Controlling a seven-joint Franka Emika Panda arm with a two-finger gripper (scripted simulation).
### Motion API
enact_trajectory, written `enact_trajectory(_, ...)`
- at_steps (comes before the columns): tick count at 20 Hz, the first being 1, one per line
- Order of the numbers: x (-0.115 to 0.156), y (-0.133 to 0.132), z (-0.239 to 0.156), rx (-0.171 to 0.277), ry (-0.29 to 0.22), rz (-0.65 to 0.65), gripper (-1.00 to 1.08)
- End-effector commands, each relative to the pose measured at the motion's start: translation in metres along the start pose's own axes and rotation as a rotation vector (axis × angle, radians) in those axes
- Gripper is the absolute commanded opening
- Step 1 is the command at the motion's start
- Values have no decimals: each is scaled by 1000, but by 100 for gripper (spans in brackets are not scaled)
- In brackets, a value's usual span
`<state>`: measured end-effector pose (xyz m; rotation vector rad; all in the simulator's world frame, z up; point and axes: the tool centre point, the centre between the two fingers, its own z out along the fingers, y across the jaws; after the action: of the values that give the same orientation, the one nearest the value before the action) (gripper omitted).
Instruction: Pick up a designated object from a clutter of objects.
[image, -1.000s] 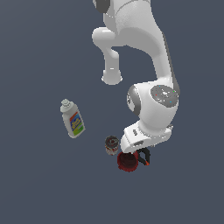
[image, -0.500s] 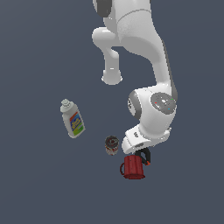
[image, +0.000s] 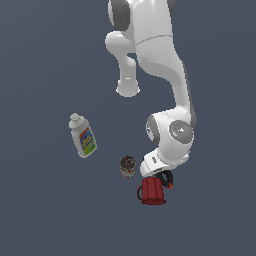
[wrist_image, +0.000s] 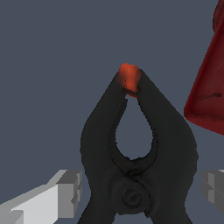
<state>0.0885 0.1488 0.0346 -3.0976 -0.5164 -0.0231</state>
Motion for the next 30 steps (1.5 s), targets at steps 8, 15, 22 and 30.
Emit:
enact_trajectory(8,-5,2,15,1,-15,4,-100)
enact_trajectory(15,2,-1,1,0,5,-3,-100)
enact_trajectory(22,-2,8,-16,0,4,-3,-100)
enact_trajectory(30,-12,37,-69,0,1,-2,-100)
